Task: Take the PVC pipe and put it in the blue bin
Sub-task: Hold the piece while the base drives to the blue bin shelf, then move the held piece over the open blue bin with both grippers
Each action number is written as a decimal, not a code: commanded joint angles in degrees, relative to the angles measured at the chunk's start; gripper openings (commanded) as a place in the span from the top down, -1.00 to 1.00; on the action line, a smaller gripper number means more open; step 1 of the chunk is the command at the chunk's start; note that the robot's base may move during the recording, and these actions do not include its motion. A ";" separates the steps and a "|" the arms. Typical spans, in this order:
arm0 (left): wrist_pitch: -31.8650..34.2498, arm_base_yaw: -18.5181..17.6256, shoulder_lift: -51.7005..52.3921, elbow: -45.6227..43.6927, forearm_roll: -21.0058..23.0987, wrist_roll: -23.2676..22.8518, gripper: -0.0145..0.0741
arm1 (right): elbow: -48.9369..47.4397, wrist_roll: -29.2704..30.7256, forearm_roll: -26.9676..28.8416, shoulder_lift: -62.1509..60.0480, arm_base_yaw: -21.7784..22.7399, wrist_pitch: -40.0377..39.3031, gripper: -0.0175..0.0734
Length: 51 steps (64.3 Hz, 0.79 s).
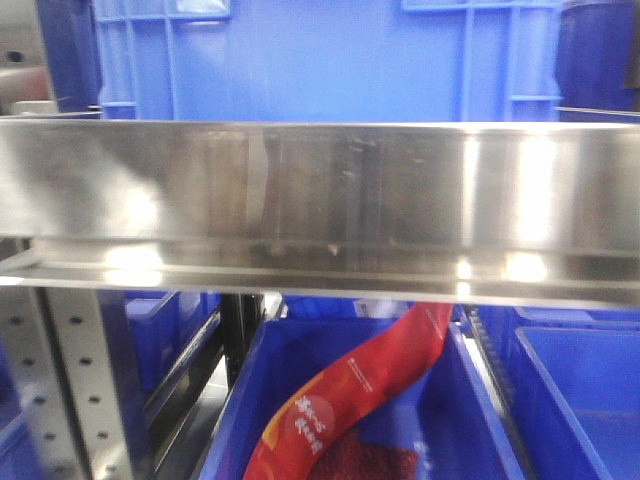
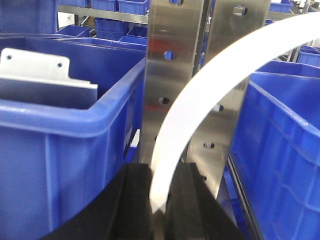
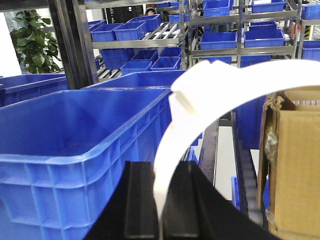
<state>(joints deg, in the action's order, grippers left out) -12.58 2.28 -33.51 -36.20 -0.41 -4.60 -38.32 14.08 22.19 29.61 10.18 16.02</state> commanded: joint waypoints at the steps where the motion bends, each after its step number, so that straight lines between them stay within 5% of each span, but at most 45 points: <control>1: 1.58 0.08 0.20 -0.03 0.41 -0.15 0.92 | -0.51 -0.06 -0.47 -0.17 -0.12 -1.40 0.95; 51: 1.71 -0.03 0.20 -0.03 0.41 -0.15 0.92 | -0.51 -0.06 -0.47 -0.17 -0.12 -1.40 0.95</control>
<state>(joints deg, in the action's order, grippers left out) -12.58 2.28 -33.51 -36.20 -0.41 -4.60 -38.32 14.08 22.19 29.61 10.18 16.02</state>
